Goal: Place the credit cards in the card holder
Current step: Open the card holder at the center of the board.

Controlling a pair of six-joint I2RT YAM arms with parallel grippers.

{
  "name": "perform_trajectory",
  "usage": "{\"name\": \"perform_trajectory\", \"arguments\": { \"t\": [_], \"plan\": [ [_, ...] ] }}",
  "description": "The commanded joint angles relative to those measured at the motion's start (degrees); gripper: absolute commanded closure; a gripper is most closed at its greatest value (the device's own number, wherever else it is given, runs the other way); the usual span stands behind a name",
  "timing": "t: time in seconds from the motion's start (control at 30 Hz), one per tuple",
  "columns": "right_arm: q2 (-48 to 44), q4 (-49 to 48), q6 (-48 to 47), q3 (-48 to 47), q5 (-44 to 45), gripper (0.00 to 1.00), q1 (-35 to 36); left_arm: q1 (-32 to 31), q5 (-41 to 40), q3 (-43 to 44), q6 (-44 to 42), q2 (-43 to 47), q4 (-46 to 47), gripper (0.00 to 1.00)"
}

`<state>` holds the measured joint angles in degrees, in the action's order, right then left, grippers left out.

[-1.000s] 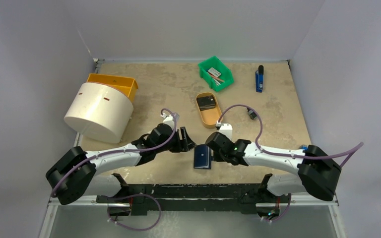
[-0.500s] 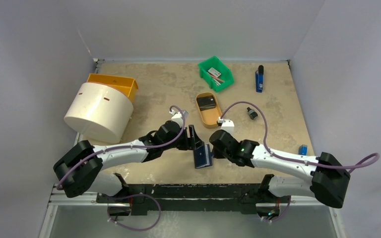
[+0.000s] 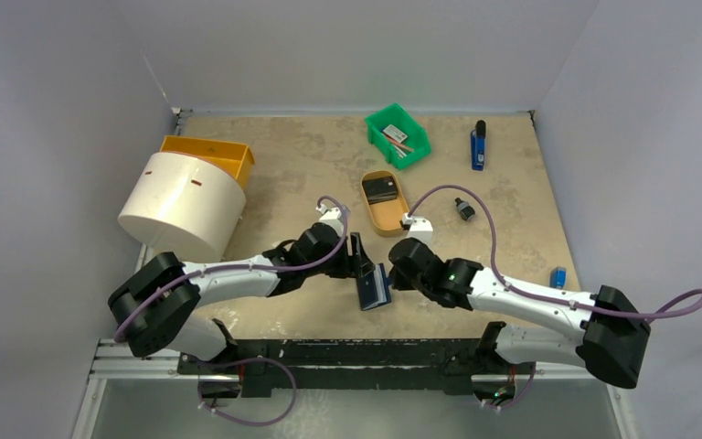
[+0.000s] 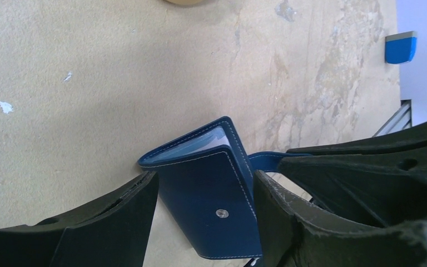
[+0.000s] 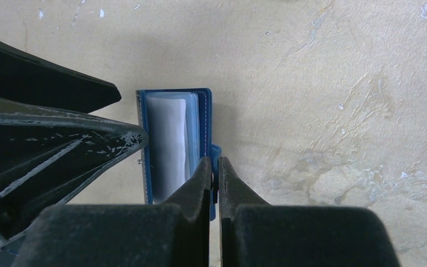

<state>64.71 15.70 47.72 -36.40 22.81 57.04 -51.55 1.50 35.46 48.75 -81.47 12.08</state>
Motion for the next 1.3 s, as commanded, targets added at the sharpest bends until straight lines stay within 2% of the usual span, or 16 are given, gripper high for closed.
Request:
{"name": "perform_trajectory", "arguments": {
  "t": [0.0,0.4,0.53,0.7,0.8,1.1,1.27],
  "plan": [
    [-2.2,-2.4,-0.5,-1.9,-0.3,1.0,0.0,-0.4,-1.3,2.3,-1.4,-0.6,-0.1,0.38],
    [-4.2,-5.5,-1.8,-0.9,-2.3,1.0,0.1,-0.8,-3.2,3.2,-1.4,0.4,-1.0,0.37],
    [-4.2,-5.3,-1.7,-0.7,-1.9,1.0,0.1,-0.8,-3.7,2.8,-1.3,0.6,-1.4,0.39],
    [-4.4,-5.1,-1.4,-0.3,-1.6,1.0,0.1,-0.9,-4.5,1.9,-1.5,0.5,-2.0,0.5],
    [-4.5,-4.9,-1.3,-0.3,-1.6,1.0,0.0,-0.9,-5.5,1.7,-1.8,0.4,-3.1,0.6],
    [-4.9,-1.6,0.8,1.0,0.0,1.0,0.1,-0.9,-9.2,0.7,-3.4,2.2,-7.4,1.0],
    [-4.7,0.0,3.4,3.4,-0.3,1.0,0.0,-0.9,-9.8,-1.0,-3.2,2.9,-7.1,1.0]
  ]
}}
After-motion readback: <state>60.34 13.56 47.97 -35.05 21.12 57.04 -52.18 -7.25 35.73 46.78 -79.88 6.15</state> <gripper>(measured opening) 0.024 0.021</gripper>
